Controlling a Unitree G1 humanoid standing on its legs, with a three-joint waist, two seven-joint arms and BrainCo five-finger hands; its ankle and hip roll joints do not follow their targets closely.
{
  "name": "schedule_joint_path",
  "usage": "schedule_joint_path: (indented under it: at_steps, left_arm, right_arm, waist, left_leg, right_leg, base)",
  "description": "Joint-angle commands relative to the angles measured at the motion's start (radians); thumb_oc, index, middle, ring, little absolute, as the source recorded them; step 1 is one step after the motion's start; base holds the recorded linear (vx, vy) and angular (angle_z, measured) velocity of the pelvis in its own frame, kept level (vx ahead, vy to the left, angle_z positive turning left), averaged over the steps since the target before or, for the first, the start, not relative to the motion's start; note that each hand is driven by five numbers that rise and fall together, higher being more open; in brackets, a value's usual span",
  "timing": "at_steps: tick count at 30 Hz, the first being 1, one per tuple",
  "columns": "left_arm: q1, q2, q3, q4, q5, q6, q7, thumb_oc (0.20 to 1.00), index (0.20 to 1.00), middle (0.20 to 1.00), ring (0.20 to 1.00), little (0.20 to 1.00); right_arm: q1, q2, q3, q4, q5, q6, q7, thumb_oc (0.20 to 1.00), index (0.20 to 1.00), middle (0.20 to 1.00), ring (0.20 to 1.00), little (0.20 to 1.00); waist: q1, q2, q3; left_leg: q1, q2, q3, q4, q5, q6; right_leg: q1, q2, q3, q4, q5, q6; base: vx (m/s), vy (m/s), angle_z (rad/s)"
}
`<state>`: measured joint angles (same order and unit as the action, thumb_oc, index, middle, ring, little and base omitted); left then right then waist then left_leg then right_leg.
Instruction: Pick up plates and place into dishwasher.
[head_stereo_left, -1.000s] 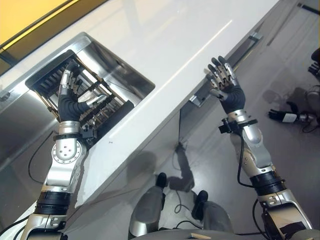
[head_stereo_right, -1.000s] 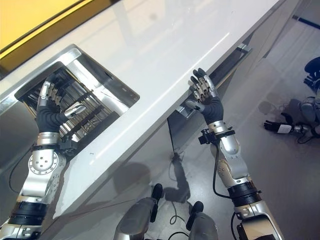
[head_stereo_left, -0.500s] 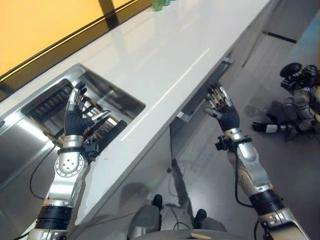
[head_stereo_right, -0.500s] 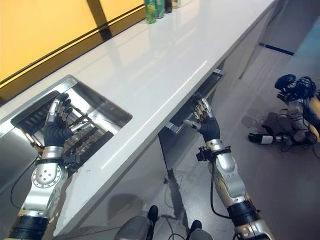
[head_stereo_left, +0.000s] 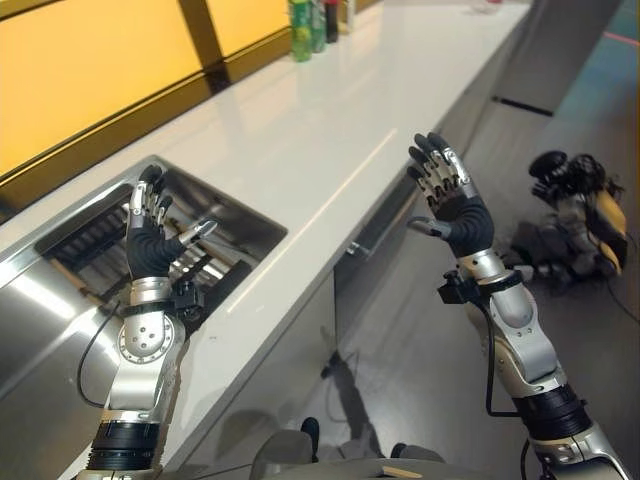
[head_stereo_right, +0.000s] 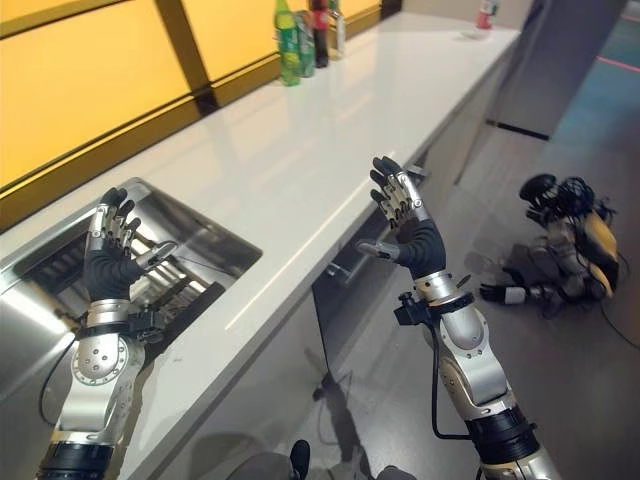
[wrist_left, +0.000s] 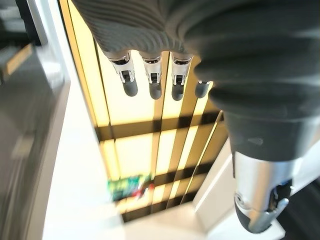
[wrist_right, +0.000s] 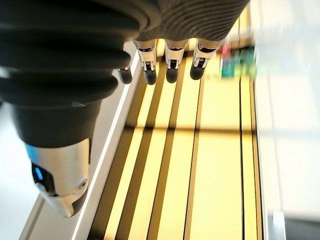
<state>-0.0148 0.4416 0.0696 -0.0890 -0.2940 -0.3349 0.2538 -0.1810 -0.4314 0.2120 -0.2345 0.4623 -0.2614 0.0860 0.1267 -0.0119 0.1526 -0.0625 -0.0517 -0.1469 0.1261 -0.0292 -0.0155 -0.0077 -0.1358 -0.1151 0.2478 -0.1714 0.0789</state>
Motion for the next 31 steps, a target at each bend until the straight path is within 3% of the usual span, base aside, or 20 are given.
schedule_joint_path:
  at_steps: [1,4,7,11,16,19,21,24,25,27,31]
  left_arm:
    - [-0.019,0.046,0.032,-0.012,-0.035,-0.053,-0.022,1.0,1.0,1.0,1.0,1.0]
    - [-0.04,0.026,0.007,-0.012,-0.033,-0.044,-0.013,1.0,1.0,1.0,1.0,1.0]
    - [-0.049,0.009,-0.018,-0.021,-0.028,-0.023,-0.013,1.0,1.0,1.0,1.0,1.0]
    - [-0.025,0.009,-0.029,-0.042,-0.045,0.004,0.011,1.0,1.0,1.0,1.0,1.0]
    - [-0.004,0.011,-0.001,-0.049,-0.08,0.002,-0.015,1.0,1.0,1.0,1.0,1.0]
    - [-0.038,0.0,-0.007,-0.044,-0.107,0.021,-0.048,1.0,1.0,1.0,1.0,1.0]
    - [-0.069,-0.016,-0.028,-0.033,-0.107,0.033,-0.056,1.0,1.0,1.0,1.0,1.0]
    - [-0.095,-0.028,-0.054,-0.033,-0.098,0.043,-0.026,1.0,1.0,1.0,1.0,1.0]
    - [-0.103,-0.03,-0.06,-0.031,-0.099,0.044,-0.019,1.0,1.0,1.0,1.0,1.0]
    - [-0.121,-0.035,-0.078,-0.027,-0.104,0.054,-0.01,1.0,1.0,1.0,1.0,1.0]
    - [-0.126,-0.046,-0.097,-0.017,-0.091,0.051,0.006,1.0,1.0,1.0,1.0,1.0]
  right_arm:
    - [-0.085,0.01,-0.003,-0.026,0.006,-0.03,-0.01,1.0,1.0,1.0,1.0,1.0]
    - [-0.114,0.007,-0.011,-0.006,0.011,-0.001,-0.008,1.0,1.0,1.0,1.0,1.0]
    - [-0.133,0.002,-0.023,-0.014,0.007,0.041,-0.039,1.0,1.0,1.0,1.0,1.0]
    - [-0.16,-0.012,-0.026,-0.004,0.025,0.07,-0.071,1.0,1.0,1.0,1.0,1.0]
    - [-0.167,-0.004,0.016,0.017,-0.007,0.08,-0.136,1.0,1.0,1.0,1.0,1.0]
    - [-0.143,-0.01,0.03,0.02,-0.037,0.063,-0.196,1.0,1.0,1.0,1.0,1.0]
    - [-0.119,-0.017,0.023,0.026,-0.038,0.059,-0.213,1.0,1.0,1.0,1.0,1.0]
    - [-0.093,-0.016,0.018,0.047,-0.033,0.041,-0.193,1.0,1.0,1.0,1.0,1.0]
    - [-0.084,-0.017,0.012,0.047,-0.03,0.039,-0.188,1.0,1.0,1.0,1.0,1.0]
    - [-0.056,-0.014,-0.001,0.04,-0.033,0.035,-0.183,1.0,1.0,1.0,1.0,1.0]
    - [-0.034,-0.016,-0.02,0.024,-0.015,0.045,-0.175,1.0,1.0,1.0,1.0,1.0]
  waist:
    - [0.025,-0.03,-0.062]
    - [0.024,-0.037,-0.079]
    - [0.021,-0.041,-0.09]
    - [0.058,-0.053,-0.099]
    - [0.103,-0.047,-0.089]
    - [0.088,-0.042,-0.082]
    - [0.046,-0.044,-0.084]
    - [-0.008,-0.042,-0.093]
    - [-0.026,-0.038,-0.101]
    - [-0.053,-0.02,-0.116]
    - [-0.074,-0.005,-0.138]
  left_leg:
    - [0.013,-0.09,-0.074,-0.026,0.002,0.07]
    - [0.013,-0.088,-0.115,-0.041,0.005,0.057]
    - [0.007,-0.073,-0.153,-0.05,0.008,0.045]
    - [-0.007,-0.042,-0.188,-0.063,0.032,0.01]
    - [-0.068,-0.003,-0.201,-0.058,0.082,-0.035]
    - [-0.104,0.014,-0.112,-0.002,0.071,-0.049]
    - [-0.123,0.027,-0.004,0.08,0.063,-0.056]
    - [-0.081,0.04,0.082,0.103,0.018,-0.048]
    - [-0.052,0.052,0.114,0.069,-0.002,-0.045]
    - [0.001,0.087,0.147,-0.03,0.009,-0.053]
    - [0.059,0.105,0.144,-0.127,0.027,-0.063]
  right_leg:
    - [0.014,0.063,0.072,-0.038,0.133,-0.019]
    - [0.036,0.078,0.135,-0.144,0.137,-0.02]
    - [0.033,0.104,0.183,-0.16,0.136,-0.025]
    - [0.055,0.11,0.128,-0.208,0.131,-0.038]
    - [0.078,0.108,0.055,-0.262,0.145,-0.052]
    - [0.078,0.094,0.003,-0.267,0.146,-0.054]
    - [0.075,0.081,-0.03,-0.27,0.152,-0.057]
    - [0.056,0.068,-0.043,-0.254,0.153,-0.055]
    - [0.049,0.065,-0.052,-0.25,0.153,-0.051]
    - [0.05,0.065,-0.06,-0.256,0.149,-0.046]
    - [0.072,0.059,-0.045,-0.295,0.16,-0.032]
  base:
    - [0.07,-0.12,1.27]
    - [0.06,-0.164,0.99]
    - [0.03,-0.179,1.28]
    - [-0.03,-0.205,1.08]
    - [-0.07,-0.189,0.54]
    - [-0.11,-0.074,0.61]
    - [-0.09,0.028,0.8]
    - [-0.05,0.105,0.73]
    - [-0.01,0.114,0.35]
    - [0.03,0.105,0.6]
    - [0.06,0.102,0.27]
